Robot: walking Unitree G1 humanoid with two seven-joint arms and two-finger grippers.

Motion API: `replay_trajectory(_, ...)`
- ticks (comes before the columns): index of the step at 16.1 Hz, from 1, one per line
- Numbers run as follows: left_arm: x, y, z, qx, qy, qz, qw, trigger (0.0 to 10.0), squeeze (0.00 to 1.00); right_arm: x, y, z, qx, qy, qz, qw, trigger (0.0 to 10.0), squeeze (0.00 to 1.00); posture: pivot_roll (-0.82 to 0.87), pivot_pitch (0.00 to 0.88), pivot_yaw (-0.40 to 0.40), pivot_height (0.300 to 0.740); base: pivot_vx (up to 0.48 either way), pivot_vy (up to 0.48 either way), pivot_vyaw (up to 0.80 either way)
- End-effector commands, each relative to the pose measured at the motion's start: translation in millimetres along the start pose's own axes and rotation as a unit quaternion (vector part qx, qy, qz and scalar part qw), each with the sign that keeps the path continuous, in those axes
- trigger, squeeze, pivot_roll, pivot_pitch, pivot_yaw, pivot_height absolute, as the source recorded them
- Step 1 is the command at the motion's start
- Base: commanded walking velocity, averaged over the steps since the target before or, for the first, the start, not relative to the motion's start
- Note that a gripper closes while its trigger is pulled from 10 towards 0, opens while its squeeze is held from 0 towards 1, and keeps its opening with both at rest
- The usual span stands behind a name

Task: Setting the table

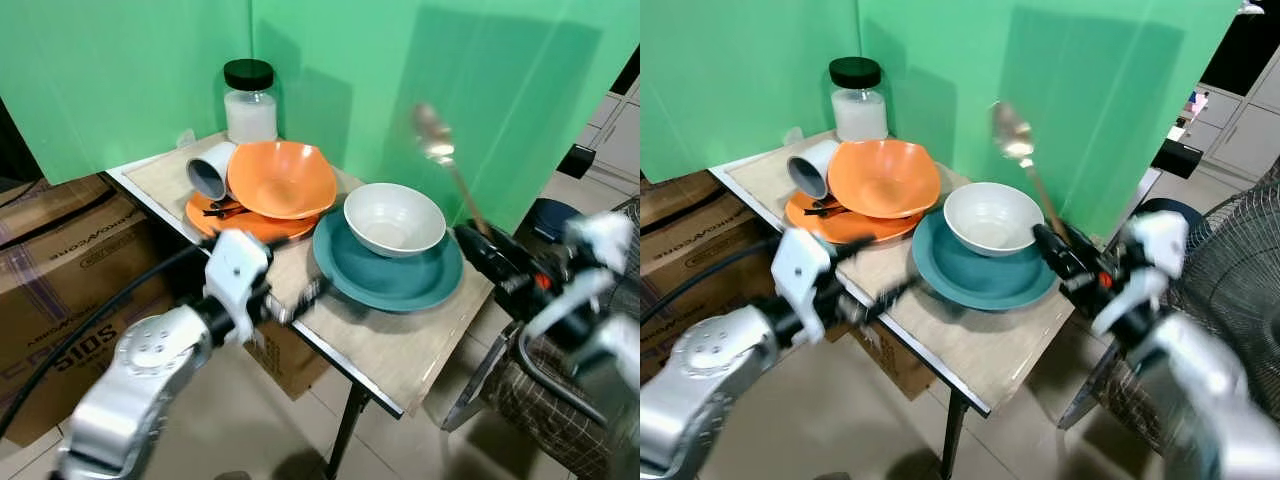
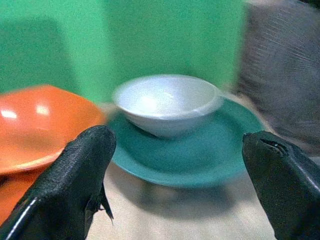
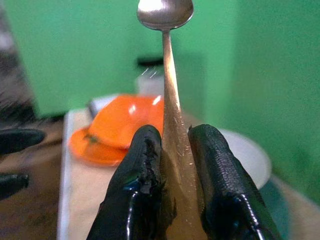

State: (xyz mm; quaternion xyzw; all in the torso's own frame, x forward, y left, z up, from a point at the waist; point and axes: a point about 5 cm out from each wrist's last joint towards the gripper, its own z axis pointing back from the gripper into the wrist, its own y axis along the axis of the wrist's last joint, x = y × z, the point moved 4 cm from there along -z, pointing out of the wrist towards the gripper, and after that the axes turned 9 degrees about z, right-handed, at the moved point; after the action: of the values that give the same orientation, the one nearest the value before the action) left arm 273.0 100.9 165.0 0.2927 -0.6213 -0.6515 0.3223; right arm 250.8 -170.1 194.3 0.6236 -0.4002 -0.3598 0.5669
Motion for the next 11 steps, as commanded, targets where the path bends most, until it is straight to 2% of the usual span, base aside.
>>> replay_trajectory(1, -5.8, 5.6, -3.3, 0.014, 0.047, -0.036, 0.998, 10.0, 0.0, -3.9, 7.2, 2.3, 0.026, -0.025, 0.025, 0.999, 10.0, 0.0, 0.07, 0.0, -0.056, 0.74, 0.0, 0.0, 0.0)
replay_trajectory(2, -7.0, 6.3, -3.4, 0.016, 0.058, -0.038, 0.997, 10.0, 0.0, -6.3, 6.8, 2.7, 0.029, -0.026, 0.025, 0.999, 10.0, 0.0, 0.08, 0.0, -0.06, 0.74, 0.0, 0.0, 0.0)
replay_trajectory(4, -13.3, 4.9, -3.0, 0.021, 0.092, -0.016, 0.995, 10.0, 0.0, -2.5, -11.6, -2.6, 0.007, -0.103, 0.027, 0.994, 10.0, 0.0, 0.07, 0.0, -0.051, 0.74, 0.0, 0.0, 0.0)
replay_trajectory(7, -16.1, 7.6, -1.9, 0.03, 0.1, -0.038, 0.994, 10.0, 0.0, -4.8, -14.8, 2.2, 0.008, -0.14, 0.04, 0.989, 10.0, 0.0, 0.07, 0.0, -0.056, 0.74, 0.0, 0.0, -0.8)
replay_trajectory(9, -17.7, 4.3, 1.9, 0.027, 0.113, -0.04, 0.992, 10.0, 0.0, 0.0, -18.2, 6.6, 0.006, -0.158, 0.037, 0.987, 10.0, 0.0, 0.07, 0.0, -0.056, 0.74, 0.0, 0.0, -0.8)
replay_trajectory(11, -9.5, 0.8, 1.3, 0.021, 0.099, -0.039, 0.994, 10.0, 0.0, 0.4, -23.9, 6.7, 0.002, -0.167, 0.029, 0.986, 10.0, 0.0, 0.07, 0.0, -0.069, 0.74, 0.0, 0.0, -0.8)
